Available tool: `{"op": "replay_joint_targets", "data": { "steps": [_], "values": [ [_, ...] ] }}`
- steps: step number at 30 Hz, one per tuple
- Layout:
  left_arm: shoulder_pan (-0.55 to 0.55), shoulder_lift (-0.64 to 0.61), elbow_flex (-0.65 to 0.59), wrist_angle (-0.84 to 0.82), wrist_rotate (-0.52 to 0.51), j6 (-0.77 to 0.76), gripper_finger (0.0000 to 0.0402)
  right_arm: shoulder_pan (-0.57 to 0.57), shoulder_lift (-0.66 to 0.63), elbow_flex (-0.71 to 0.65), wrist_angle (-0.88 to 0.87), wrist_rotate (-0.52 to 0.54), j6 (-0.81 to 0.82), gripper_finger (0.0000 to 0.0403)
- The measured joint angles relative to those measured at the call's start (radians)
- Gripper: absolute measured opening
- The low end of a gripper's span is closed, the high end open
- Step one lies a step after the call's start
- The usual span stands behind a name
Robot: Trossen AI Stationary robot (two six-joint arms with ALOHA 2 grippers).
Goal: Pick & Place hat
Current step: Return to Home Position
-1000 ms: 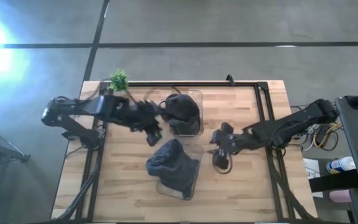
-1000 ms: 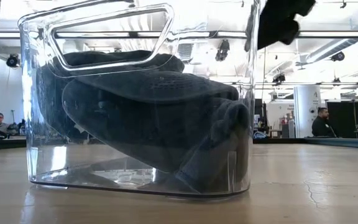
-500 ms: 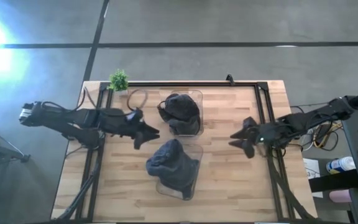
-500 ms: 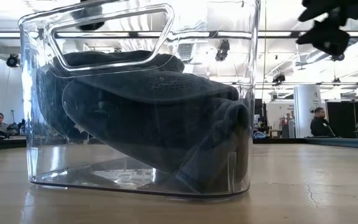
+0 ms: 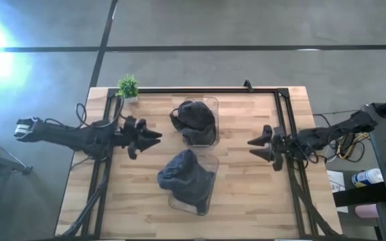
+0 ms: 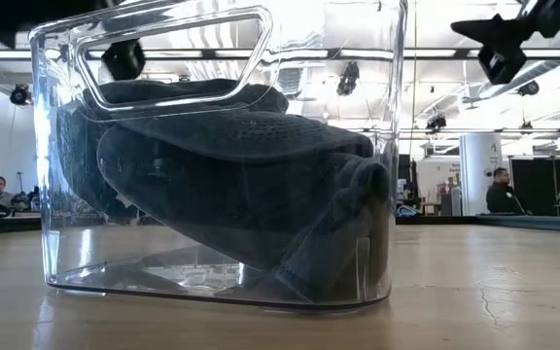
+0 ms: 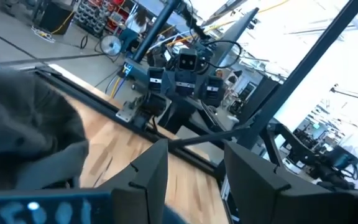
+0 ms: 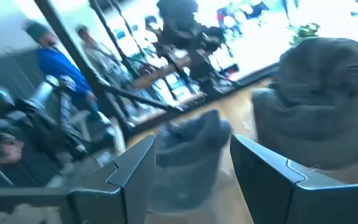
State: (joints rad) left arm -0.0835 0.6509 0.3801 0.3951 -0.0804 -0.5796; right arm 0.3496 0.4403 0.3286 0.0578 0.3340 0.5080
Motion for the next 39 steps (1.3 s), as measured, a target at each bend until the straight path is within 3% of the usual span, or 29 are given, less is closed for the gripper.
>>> {"op": "replay_joint_targets", "data": {
  "steps": [6,9,18,28,34,39],
  "values": [
    [0.004,-0.097,-0.101,0.001,0.001,-0.007,0.0151,-0.002,-0.002,-0.157,0.235,0.046,0.009,0.0203],
    [0.006,-0.134,-0.123,-0.001,0.001,-0.007,0.0151,-0.005,0.000,-0.200,0.234,0.099,0.009,0.0203],
    [0.006,-0.232,-0.119,-0.002,0.001,-0.007,0.0151,-0.003,0.000,-0.298,0.231,0.086,0.008,0.0203],
    [0.006,-0.237,-0.122,-0.022,0.001,-0.007,0.0151,-0.003,0.000,-0.320,0.159,0.085,0.008,0.0203],
    [0.006,-0.264,-0.146,-0.038,0.001,-0.007,0.0151,-0.007,-0.056,-0.320,0.149,0.085,0.008,0.0203],
    [0.009,-0.333,-0.241,-0.028,0.001,-0.007,0.0151,-0.036,-0.156,-0.320,0.142,0.085,0.008,0.0203]
  ]
}}
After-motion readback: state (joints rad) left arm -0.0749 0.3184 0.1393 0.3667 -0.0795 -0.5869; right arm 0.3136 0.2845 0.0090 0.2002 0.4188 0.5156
